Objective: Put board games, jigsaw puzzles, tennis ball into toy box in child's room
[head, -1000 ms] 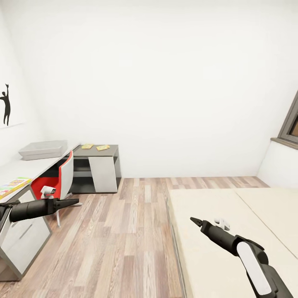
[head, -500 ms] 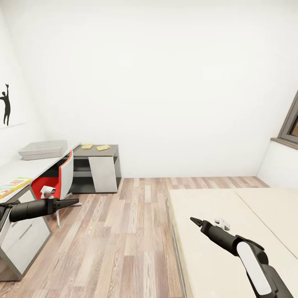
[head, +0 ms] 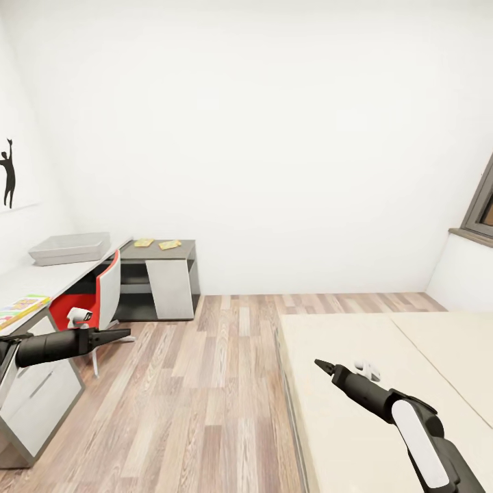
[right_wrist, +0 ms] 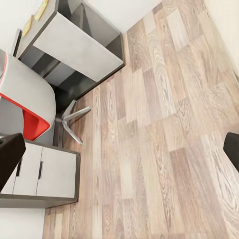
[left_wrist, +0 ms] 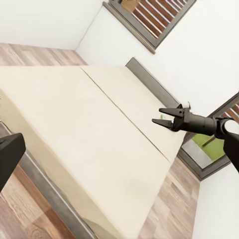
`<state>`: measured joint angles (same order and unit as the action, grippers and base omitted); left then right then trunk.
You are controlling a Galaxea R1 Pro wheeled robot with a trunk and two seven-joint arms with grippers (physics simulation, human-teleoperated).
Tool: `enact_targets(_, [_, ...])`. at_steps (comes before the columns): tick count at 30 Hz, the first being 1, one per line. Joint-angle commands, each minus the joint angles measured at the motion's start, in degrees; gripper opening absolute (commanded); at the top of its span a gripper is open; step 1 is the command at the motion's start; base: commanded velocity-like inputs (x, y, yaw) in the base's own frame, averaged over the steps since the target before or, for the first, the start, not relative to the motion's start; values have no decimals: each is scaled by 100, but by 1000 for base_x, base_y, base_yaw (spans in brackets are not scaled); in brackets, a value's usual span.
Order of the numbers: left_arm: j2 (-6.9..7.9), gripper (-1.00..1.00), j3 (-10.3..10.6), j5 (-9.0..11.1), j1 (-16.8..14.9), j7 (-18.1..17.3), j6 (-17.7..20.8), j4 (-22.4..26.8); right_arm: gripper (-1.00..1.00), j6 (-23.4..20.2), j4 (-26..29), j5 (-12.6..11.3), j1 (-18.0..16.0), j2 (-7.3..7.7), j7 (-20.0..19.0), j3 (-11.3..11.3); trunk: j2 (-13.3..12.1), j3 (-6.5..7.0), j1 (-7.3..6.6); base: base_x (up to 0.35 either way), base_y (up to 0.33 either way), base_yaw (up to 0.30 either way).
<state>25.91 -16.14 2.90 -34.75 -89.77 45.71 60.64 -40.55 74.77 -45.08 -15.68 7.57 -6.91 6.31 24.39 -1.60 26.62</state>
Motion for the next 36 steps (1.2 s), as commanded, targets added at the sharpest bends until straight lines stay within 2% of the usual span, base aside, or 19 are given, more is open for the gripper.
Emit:
enact_targets(1, [1, 100, 0, -2, -5, -23, 61, 0, 100, -32, 2, 17, -6, -1, -29, 11, 13, -13, 4, 40, 0, 0])
enact_targets(15, [1, 100, -3, -5, -5, -23, 61, 0, 100, -32, 2, 17, -7, -1, -29, 11, 13, -13, 4, 7, -13, 0])
enact_targets(28, [1, 100, -2, -9, -5, -23, 61, 0, 100, -32, 2, 16, -6, -1, -29, 11, 13, -13, 4, 0, -114, 0])
enact_targets(36, [1, 100, 5, -9, -5, -23, 61, 0, 100, -32, 2, 17, -6, -1, -28, 11, 13, -13, 4, 0, -238, 0])
